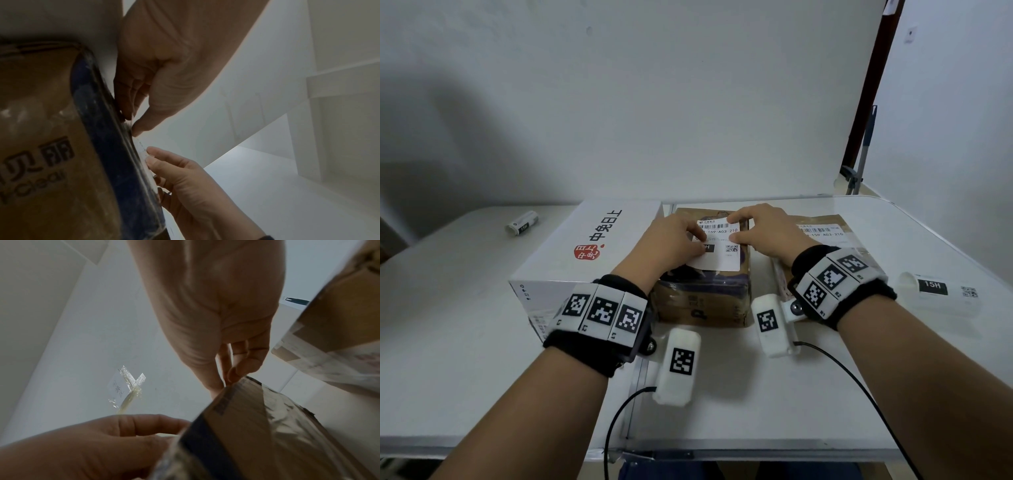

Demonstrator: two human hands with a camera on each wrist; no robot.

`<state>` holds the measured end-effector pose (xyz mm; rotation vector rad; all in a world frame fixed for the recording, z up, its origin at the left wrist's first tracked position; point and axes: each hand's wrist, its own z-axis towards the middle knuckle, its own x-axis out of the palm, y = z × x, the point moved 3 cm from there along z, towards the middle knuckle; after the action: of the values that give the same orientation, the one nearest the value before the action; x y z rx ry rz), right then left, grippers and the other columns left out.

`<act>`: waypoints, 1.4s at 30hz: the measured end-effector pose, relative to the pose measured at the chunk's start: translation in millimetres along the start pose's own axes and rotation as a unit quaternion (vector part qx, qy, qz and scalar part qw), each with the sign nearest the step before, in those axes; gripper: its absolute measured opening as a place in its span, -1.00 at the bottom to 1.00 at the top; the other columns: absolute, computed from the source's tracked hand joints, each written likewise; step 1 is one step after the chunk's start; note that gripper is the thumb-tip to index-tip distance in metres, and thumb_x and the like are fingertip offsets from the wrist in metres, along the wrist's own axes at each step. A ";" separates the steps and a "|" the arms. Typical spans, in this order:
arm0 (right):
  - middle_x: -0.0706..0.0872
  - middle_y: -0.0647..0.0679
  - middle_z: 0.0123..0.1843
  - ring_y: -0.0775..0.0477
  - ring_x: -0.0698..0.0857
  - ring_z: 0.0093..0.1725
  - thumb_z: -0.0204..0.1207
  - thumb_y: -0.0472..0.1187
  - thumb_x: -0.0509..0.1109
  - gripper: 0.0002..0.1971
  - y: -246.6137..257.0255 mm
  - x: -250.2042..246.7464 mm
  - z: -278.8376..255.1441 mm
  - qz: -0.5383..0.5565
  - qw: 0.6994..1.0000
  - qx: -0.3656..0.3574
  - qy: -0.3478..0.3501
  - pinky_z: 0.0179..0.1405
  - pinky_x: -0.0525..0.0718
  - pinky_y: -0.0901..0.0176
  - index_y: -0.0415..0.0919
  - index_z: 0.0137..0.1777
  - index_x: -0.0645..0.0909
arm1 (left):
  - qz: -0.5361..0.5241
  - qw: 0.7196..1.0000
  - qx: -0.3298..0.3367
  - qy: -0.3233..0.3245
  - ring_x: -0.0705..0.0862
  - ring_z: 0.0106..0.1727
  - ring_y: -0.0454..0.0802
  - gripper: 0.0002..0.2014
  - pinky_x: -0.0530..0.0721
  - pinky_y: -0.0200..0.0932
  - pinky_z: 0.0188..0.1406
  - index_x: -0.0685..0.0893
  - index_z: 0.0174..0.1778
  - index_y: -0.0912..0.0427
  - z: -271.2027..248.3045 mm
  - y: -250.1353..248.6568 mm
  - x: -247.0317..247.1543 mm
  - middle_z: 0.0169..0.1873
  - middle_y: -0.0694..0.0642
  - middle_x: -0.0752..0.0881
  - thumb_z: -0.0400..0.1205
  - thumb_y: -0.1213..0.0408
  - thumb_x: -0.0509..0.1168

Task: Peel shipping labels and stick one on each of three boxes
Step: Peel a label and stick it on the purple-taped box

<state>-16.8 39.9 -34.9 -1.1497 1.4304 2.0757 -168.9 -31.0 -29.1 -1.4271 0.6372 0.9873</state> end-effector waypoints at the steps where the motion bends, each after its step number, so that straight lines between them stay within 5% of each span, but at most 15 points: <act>1: 0.62 -0.09 0.37 -0.07 0.65 0.15 0.51 -0.16 0.47 -0.59 -0.3 0.9 0.7 -0.001 1.000 0.002 0.002 0.18 0.59 0.15 -0.12 0.37 0.63 | 0.014 1.000 0.004 0.002 0.54 -0.08 -0.08 -0.76 0.43 -0.26 -0.13 0.71 0.19 0.02 -0.4 -0.1 -0.4 0.21 0.09 0.68 0.60 0.19 0.37; 7: 0.52 -0.17 0.36 -0.20 0.68 0.19 0.50 -0.09 0.47 -0.50 -8.5 7.4 0.7 0.045 0.997 0.054 0.017 0.18 0.73 -0.12 -0.20 0.40 0.51 | 0.064 0.998 0.027 -0.008 0.57 0.16 0.07 -0.73 0.45 -0.16 0.11 0.67 0.24 0.03 -3.9 0.6 1.9 0.20 0.13 0.65 0.62 0.17 0.33; 10: 0.55 -0.17 0.37 -0.21 0.68 0.21 0.52 -0.10 0.46 -0.49 -9.9 9.2 -3.5 0.077 0.994 0.071 0.016 0.16 0.74 -0.13 -0.20 0.43 0.44 | 0.026 0.999 0.022 -0.009 0.53 -0.04 0.00 -0.72 0.41 -0.22 -0.09 0.65 0.26 0.01 -6.1 6.2 5.4 0.13 0.15 0.60 0.62 0.16 0.33; 15: 0.56 -0.18 0.39 -0.22 0.70 0.20 0.50 -0.12 0.47 -0.48 -8.5 4.9 -12.0 0.084 0.994 0.065 0.023 0.15 0.73 -0.14 -0.18 0.43 0.45 | -0.015 1.000 0.020 0.002 0.54 -0.08 -0.01 -0.73 0.63 -0.04 0.07 0.68 0.18 -0.10 -11.5 10.9 6.8 0.09 0.09 0.56 0.55 0.07 0.39; 19: 0.57 -0.10 0.33 -0.19 0.73 0.08 0.52 -0.13 0.46 -0.45 -4.3 -0.5 -27.1 0.044 0.996 0.052 0.051 0.02 0.76 -0.01 -0.19 0.47 0.40 | -0.016 1.000 0.021 0.011 0.53 0.13 -0.09 -0.78 0.49 -0.26 0.03 0.68 0.12 -0.18 -22.9 15.3 5.1 0.11 -0.06 0.47 0.55 0.02 0.38; 22: 0.61 -0.12 0.25 -0.19 0.78 -0.08 0.56 -0.09 0.41 -0.51 -1.3 -6.7 -38.4 -0.005 0.995 0.048 0.084 -0.12 0.74 0.07 -0.18 0.45 0.43 | -0.026 0.999 0.020 -0.009 0.52 0.16 -0.05 -0.81 0.44 -0.23 0.17 0.67 0.07 -0.13 -29.8 21.7 4.6 0.03 -0.05 0.45 0.56 -0.01 0.38; 24: 0.53 -0.12 0.35 -0.10 0.68 0.01 0.62 0.00 0.30 -0.57 3.1 -14.3 -40.1 -0.094 0.994 0.021 0.043 -0.08 0.55 0.21 -0.16 0.43 0.49 | -0.043 0.999 0.019 -0.020 0.53 0.25 -0.01 -0.70 0.40 -0.25 0.21 0.65 0.21 -0.05 -32.4 25.6 6.1 0.14 0.01 0.48 0.58 0.00 0.36; 27: 0.41 -0.11 0.55 -0.09 0.53 0.40 0.69 0.04 0.13 -0.55 14.3 -14.0 -36.5 -0.088 0.996 -0.031 0.000 0.26 0.40 0.16 -0.14 0.49 0.46 | -0.094 0.996 0.004 -0.003 0.56 0.31 -0.06 -0.51 0.40 -0.40 0.06 0.38 0.56 -0.02 -35.3 29.2 11.3 0.47 0.07 0.47 0.69 0.05 0.23; 31: 0.19 -0.07 0.69 -0.05 0.06 0.70 0.72 0.10 0.00 -0.42 32.0 16.6 -31.5 -0.142 0.980 -0.106 0.090 0.65 0.10 -0.08 -0.21 0.64 0.22 | -0.180 0.983 -0.019 0.032 0.46 -0.26 -0.44 -0.42 0.44 -0.69 -0.46 0.18 0.66 0.00 -33.6 40.2 16.5 0.29 -0.04 0.58 0.72 0.09 0.19; 34: -0.05 -0.02 0.75 -0.01 -0.18 0.72 0.73 0.12 -0.13 -0.38 38.0 33.0 -31.5 -0.188 0.962 -0.127 0.151 0.68 -0.16 -0.17 -0.17 0.70 -0.02 | -0.221 0.974 -0.004 0.053 0.57 -0.06 -0.33 -0.42 0.44 -0.77 -0.35 0.24 0.65 0.05 -31.8 52.7 17.5 0.35 -0.16 0.52 0.70 0.13 0.24; 39: -0.25 0.02 0.74 0.05 -0.29 0.71 0.71 0.17 -0.25 -0.36 36.6 48.4 -36.0 -0.267 0.930 -0.133 0.214 0.68 -0.26 -0.17 -0.11 0.72 -0.21 | -0.239 0.968 0.009 0.081 0.57 0.31 -0.24 -0.20 0.50 -0.32 0.34 0.30 0.63 0.00 -31.8 63.4 19.5 0.42 -0.16 0.56 0.50 -0.19 0.37; 42: -0.25 0.03 0.74 0.03 -0.28 0.71 0.73 0.14 -0.26 -0.38 34.8 47.8 -32.8 -0.276 0.929 -0.107 0.220 0.68 -0.24 -0.15 -0.11 0.71 -0.22 | -0.257 0.964 0.000 0.072 0.61 0.07 -0.38 -0.37 0.51 -0.63 0.00 0.29 0.63 0.03 -32.8 62.2 19.4 0.32 -0.18 0.55 0.64 0.09 0.34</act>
<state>-55.8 -10.8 -56.8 -1.9399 0.8885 1.6545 -206.3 -67.3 -80.2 -1.5659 0.3392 0.4772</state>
